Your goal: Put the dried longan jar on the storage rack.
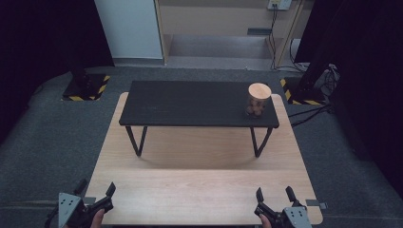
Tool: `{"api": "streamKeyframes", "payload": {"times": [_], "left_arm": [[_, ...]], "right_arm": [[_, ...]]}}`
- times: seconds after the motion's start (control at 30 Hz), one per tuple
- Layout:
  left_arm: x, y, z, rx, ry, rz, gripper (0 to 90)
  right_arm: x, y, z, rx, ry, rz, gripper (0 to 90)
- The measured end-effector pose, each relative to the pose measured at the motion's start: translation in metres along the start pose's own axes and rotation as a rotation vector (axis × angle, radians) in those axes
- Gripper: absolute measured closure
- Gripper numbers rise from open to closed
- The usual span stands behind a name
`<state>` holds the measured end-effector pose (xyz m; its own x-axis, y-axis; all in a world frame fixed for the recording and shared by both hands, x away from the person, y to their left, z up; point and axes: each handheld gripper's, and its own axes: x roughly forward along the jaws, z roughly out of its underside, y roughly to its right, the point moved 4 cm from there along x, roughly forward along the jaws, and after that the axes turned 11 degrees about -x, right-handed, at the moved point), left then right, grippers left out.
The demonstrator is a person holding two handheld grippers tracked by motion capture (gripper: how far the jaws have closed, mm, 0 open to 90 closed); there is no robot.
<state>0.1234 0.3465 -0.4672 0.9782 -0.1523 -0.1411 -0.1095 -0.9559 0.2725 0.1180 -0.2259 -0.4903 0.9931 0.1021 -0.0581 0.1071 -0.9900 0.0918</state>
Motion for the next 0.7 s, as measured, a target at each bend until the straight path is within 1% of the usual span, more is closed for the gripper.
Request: {"api": "streamKeyframes", "payload": {"times": [0.1,0.5,0.7], "left_arm": [[0.0002,0.0001,-0.0005,0.002,0.001,-0.002,1.6],[0.0012,0.0014,-0.0009,0.003,0.001,-0.001,1.6],[-0.0001,0.0031,-0.0015,0.006,0.001,0.001,1.6]], "right_arm": [[-0.0005,0.0001,0.0023,0.008,-0.006,0.002,3.0],[0.0013,0.0022,0.0048,0.013,-0.01,-0.001,3.0],[-0.0009,0.001,-0.0005,0.009,0.006,-0.014,2.8]]}}
